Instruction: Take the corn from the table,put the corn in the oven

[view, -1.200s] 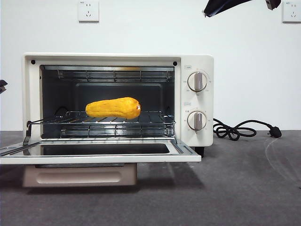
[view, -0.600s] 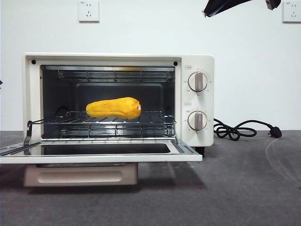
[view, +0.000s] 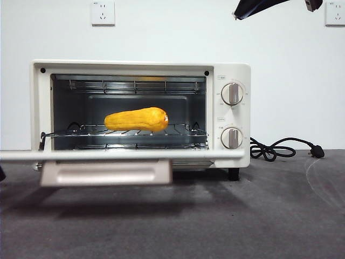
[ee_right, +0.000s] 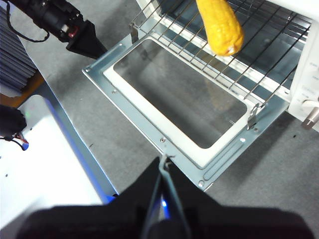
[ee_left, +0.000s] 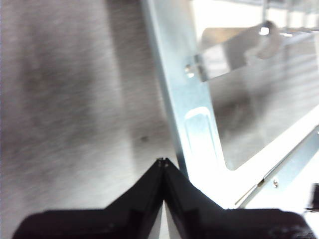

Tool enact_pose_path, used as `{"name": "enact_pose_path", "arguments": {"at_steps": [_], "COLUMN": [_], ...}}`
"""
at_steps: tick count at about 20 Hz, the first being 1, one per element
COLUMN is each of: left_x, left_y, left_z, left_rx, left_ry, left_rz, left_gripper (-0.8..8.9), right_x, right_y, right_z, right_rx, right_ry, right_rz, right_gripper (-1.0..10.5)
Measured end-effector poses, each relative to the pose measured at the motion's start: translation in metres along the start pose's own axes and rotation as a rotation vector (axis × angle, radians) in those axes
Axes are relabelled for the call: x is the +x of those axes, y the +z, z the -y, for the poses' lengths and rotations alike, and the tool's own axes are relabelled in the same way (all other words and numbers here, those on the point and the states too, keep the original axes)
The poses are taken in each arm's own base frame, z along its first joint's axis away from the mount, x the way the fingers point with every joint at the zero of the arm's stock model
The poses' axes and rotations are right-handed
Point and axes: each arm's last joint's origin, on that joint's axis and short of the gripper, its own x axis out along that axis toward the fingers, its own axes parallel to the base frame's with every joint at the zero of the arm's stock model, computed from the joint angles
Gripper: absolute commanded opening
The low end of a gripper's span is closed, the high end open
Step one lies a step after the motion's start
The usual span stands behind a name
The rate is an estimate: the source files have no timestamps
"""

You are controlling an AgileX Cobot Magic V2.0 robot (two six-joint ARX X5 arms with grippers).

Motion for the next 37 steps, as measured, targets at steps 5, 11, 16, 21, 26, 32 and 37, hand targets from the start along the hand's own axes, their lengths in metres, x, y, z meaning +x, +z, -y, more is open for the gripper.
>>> {"name": "enact_pose_path", "arguments": {"at_steps": [5,11,16,21,26,32,37], "left_x": [-0.003,-0.018,-0.041,-0.063,-0.09,-0.142,-0.167], "left_y": [0.002,0.025,0.061,0.078,0.06,-0.002,-0.055], "left_z": [0.001,0.019,0.04,0.061,0.091,0.151,0.177], "left_rx": [0.001,0.092,0.188,0.165,0.226,0.447,0.559], "left_ry": [-0.123,-0.267,-0.268,-0.248,-0.239,-0.251,-0.239], "left_rz": [0.025,0.099,0.235,0.297,0.351,0.499,0.591], "left_gripper": [-0.08,-0.08,-0.07,-0.07,-0.07,-0.07,-0.07], "right_x": [0.0,0.0,0.0,0.0,0.0,-0.001,-0.001], "right_y": [-0.001,-0.001,-0.002,-0.002,-0.002,0.004,0.008], "right_z": [0.0,0.0,0.0,0.0,0.001,0.006,0.007], "right_rx": [0.008,0.008,0.008,0.008,0.006,-0.023,-0.037], "right_ry": [0.002,0.002,0.002,0.001,-0.055,-0.179,-0.21], "right_rz": [-0.014,-0.014,-0.015,-0.015,-0.021,0.023,0.054], "right_gripper": [-0.1,-0.1,-0.1,-0.1,-0.1,0.0,0.0]}}
